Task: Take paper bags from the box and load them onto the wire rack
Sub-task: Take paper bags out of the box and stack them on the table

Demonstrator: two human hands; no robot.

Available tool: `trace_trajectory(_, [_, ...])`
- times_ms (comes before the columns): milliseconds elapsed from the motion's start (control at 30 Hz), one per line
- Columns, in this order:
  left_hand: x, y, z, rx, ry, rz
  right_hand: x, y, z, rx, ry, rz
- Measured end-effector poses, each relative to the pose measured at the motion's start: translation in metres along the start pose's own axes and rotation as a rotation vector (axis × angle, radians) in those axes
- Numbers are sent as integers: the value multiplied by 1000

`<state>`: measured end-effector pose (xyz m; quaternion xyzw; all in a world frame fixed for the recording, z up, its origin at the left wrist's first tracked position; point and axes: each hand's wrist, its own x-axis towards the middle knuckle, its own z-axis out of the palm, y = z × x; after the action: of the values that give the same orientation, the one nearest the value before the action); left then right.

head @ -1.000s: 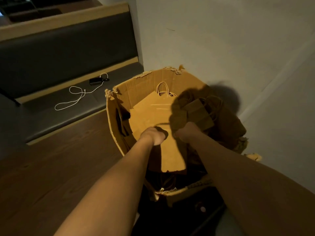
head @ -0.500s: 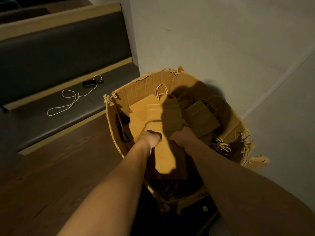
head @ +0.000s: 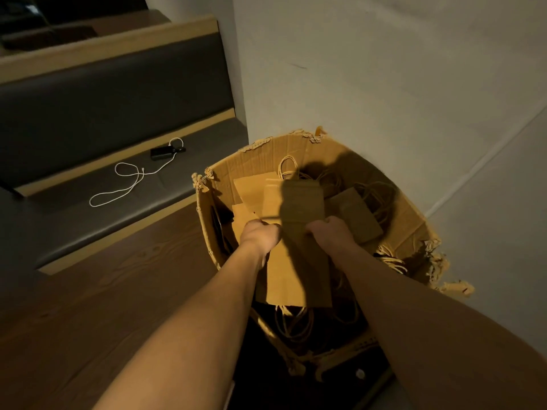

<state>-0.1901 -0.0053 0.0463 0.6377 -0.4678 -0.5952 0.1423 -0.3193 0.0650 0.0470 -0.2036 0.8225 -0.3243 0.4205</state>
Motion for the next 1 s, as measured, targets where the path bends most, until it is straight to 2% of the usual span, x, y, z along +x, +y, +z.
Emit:
trace_trajectory(100, [-9, 10, -2, -112, -19, 43, 4, -10, -3, 33, -12, -17])
trace_trajectory(233, [-8, 16, -8, -167, 34, 190, 2, -29, 0, 34, 13, -86])
trace_trajectory(467, [-43, 44, -54, -304, -36, 305, -47, -73, 8, 322, 32, -262])
trace_trajectory(567, [-56, 50, -99, -367, 7, 358, -74, -98, 24, 365, 8, -398])
trace_trajectory(700, [-77, 43, -170, -478, 47, 395, -115, -134, 63, 396, -108, -514])
trace_trajectory(833, [-99, 14, -256, -562, 122, 404, -146, -160, 131, 360, -215, -515])
trace_trajectory(1000, [-109, -47, -346, -500, 58, 347, -163, -157, 213, 229, -282, -400])
